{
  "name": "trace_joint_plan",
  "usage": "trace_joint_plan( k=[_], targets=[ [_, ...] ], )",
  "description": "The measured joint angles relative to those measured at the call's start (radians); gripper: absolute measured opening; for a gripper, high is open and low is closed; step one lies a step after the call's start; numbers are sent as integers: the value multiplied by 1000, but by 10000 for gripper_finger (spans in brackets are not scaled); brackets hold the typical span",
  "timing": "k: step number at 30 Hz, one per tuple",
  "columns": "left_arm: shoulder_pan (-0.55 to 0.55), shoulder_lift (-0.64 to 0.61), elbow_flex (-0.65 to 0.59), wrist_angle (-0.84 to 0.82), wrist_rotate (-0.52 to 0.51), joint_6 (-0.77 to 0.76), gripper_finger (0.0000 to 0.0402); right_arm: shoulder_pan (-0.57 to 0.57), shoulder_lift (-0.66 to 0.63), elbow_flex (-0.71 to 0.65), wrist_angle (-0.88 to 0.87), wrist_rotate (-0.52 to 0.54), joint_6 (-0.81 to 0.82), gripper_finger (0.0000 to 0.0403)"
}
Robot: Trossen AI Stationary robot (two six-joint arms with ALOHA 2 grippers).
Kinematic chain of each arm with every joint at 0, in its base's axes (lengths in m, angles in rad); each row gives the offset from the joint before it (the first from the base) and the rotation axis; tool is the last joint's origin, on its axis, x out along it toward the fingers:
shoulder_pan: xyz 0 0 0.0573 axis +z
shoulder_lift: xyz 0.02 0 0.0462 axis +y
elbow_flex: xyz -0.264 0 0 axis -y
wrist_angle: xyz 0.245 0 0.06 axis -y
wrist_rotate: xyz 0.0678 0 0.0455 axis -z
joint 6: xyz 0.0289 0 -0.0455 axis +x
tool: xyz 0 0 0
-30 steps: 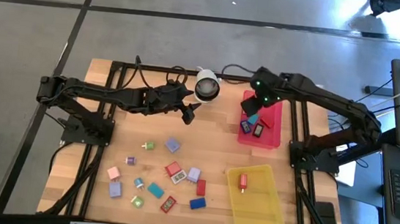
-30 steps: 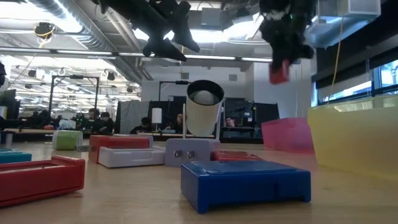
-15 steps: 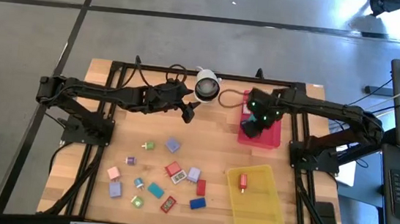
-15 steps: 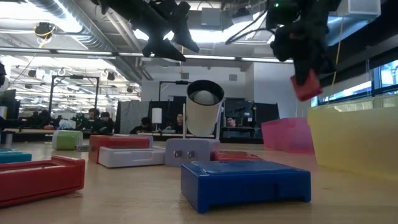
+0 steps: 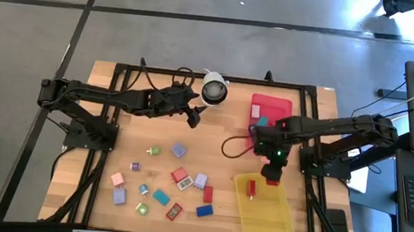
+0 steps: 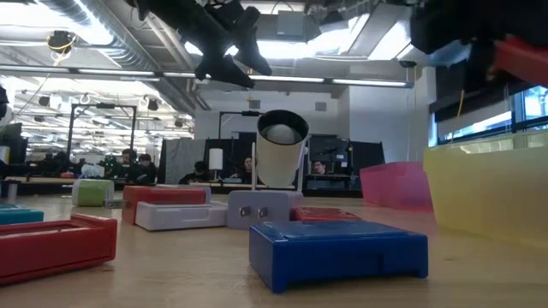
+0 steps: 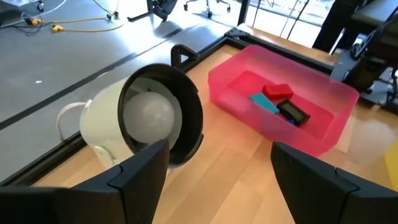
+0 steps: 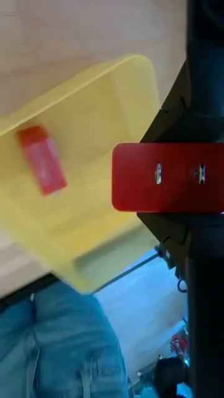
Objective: Pick & Place Office items
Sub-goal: Put the top red charger adapter into the yellow bin, then put the top purple charger adapter into the yellow bin
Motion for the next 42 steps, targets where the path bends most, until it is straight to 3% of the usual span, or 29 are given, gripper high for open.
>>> trace_joint_plan(
  k=[6, 13, 23, 31, 36, 42],
  targets=[
    [0, 0, 0, -29, 1, 0, 279, 58, 0, -142, 72, -15, 91, 125],
    [-3, 0, 0, -55, 2, -1, 279, 146, 0, -287, 370, -91, 248, 126],
    [-3, 0, 0, -54, 2, -19, 279, 164, 0, -303, 431, 234, 297, 167],
    [-3, 0, 0, -79, 39, -20, 279, 164, 1, -303, 432, 286, 298, 203],
    [-3, 0, 0, -99, 117, -20, 279, 159, 1, -303, 430, 241, 298, 230],
    [-3, 0, 0, -214, 324, -43, 279, 128, 1, -303, 430, 131, 298, 240]
  ],
)
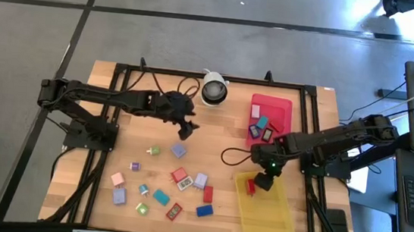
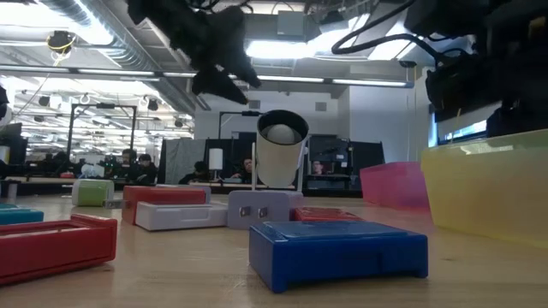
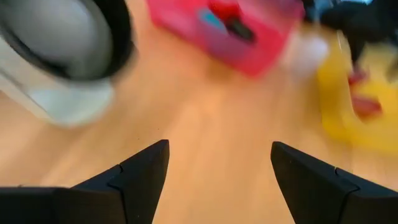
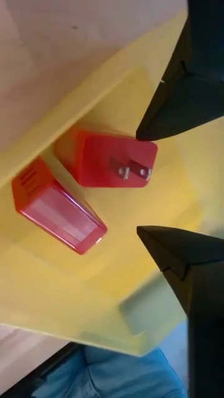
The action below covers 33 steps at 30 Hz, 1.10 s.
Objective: Pick & Place Office items
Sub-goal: Put the top purple charger adapter into the yellow bin
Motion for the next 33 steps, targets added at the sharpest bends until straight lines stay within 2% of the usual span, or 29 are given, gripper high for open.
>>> trace_joint_plan(
  k=[2, 5, 11, 14, 20, 26, 33],
  targets=[
    [0, 0, 0, -60, 60, 12, 279, -15, 0, 0, 0, -4, 1, 237],
    [0, 0, 0, -133, 118, 111, 279, -33, 0, 0, 0, -4, 40, 231],
    [0, 0, -1, -213, 134, 422, 279, -55, 0, 0, 0, -4, 178, 220],
    [-7, 0, -1, -218, 170, 504, 279, -57, 0, 0, 1, -4, 279, 217],
    [-52, 0, -12, -208, 183, 560, 279, -57, 0, 0, 59, 5, 428, 212],
    [-87, 0, -91, -114, 183, 594, 279, -57, 0, 1, 270, 116, 540, 212],
    [-92, 0, -169, -64, 164, 595, 279, -57, 0, 2, 481, 238, 546, 212]
  ],
)
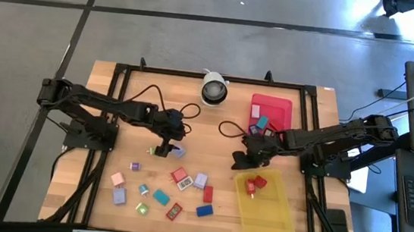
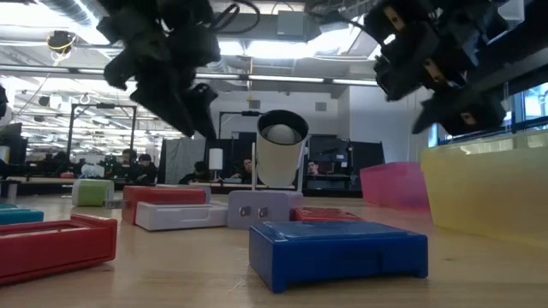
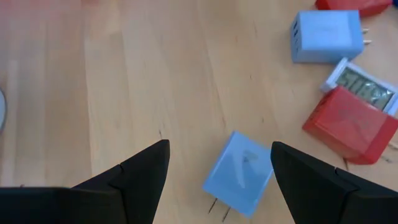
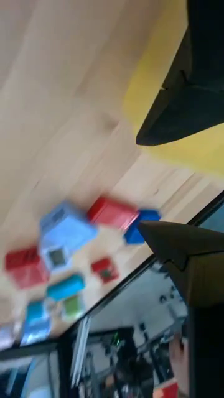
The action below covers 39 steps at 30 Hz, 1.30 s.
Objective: Pick & Place Office items
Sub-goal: Put the top purple charger adapter into the yellow bin
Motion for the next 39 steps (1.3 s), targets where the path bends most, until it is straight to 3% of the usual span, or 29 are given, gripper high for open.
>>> trace_joint_plan(
  k=[7, 14, 19, 24, 30, 39],
  targets=[
    [0, 12, -67, 32, 0, -3, 279, -7, 0, 0, 75, 101, -75, 213],
    [0, 82, -94, 79, 12, -18, 279, -51, 0, 0, 81, 138, -83, 213],
    [0, 145, -88, 119, 31, -13, 279, -81, 0, 0, 92, 140, -99, 213],
    [-3, 207, -91, 98, 113, -41, 279, -107, 0, 0, 95, 132, -113, 213],
    [-7, 263, -88, 140, 108, -60, 279, -124, 0, 0, 105, 133, -132, 213],
    [-17, 238, -93, 184, 62, -98, 260, -125, 0, 0, 106, 140, -141, 213]
  ],
)
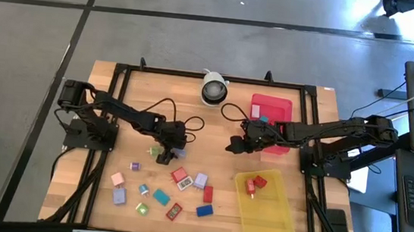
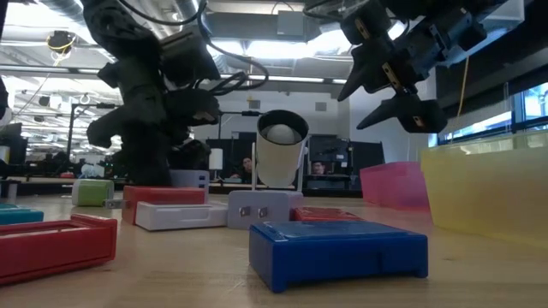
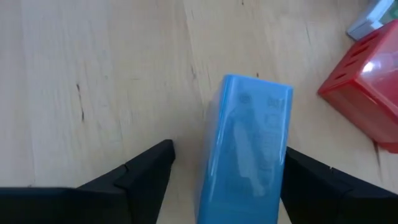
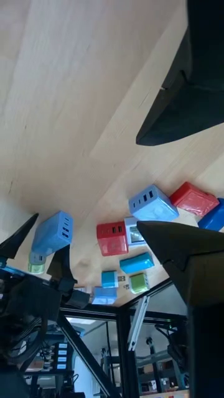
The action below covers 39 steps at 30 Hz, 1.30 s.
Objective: Pick & Place Office items
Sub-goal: Put the top purple charger adapter into the yellow bin
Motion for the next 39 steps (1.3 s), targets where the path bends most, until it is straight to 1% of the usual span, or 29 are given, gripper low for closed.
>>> trace_joint_plan(
  k=[2, 5, 7, 9, 10, 13, 15, 18, 20, 23, 26, 30, 34, 39],
  targets=[
    [-4, 0, 0, 2, -10, -1, 236, 0, 0, 0, 0, 0, -18, 213],
    [-15, 0, 0, 5, -35, -1, 187, 0, 0, 0, 0, 6, -20, 213],
    [-23, 0, 0, 9, -68, -1, 150, 0, 0, 0, 0, 38, -20, 213],
    [-27, -7, -1, 9, -79, -3, 118, 0, 0, 0, 0, 82, -20, 213],
    [-28, -11, -1, 9, -80, -7, 113, 0, 0, 0, 0, 108, -20, 213],
    [-29, -24, 9, -2, -79, -47, 113, 0, 0, 0, 4, 172, -20, 213],
    [-28, -36, 23, -13, -88, -68, 113, 0, 0, 0, 4, 192, -26, 213],
    [-29, -56, 40, -12, -142, -77, 113, 0, 0, 0, 13, 209, -93, 213],
    [-30, -70, 57, -9, -172, -54, 114, 0, 0, 0, 42, 210, -165, 213],
    [-31, -89, 74, -8, -199, -5, 121, 4, 0, 0, 134, 210, -308, 213],
    [-31, -104, 95, -11, -210, 24, 122, 13, 0, 0, 259, 211, -460, 213],
    [-8, -128, 154, -3, -211, 24, 120, 13, 0, 0, 392, 242, -578, 213],
    [9, -155, 240, 0, -204, -38, 122, 12, 0, 0, 478, 263, -712, 213],
    [9, -167, 340, 45, -141, -150, 120, 14, 0, 0, 539, 262, -890, 213]
  ],
)
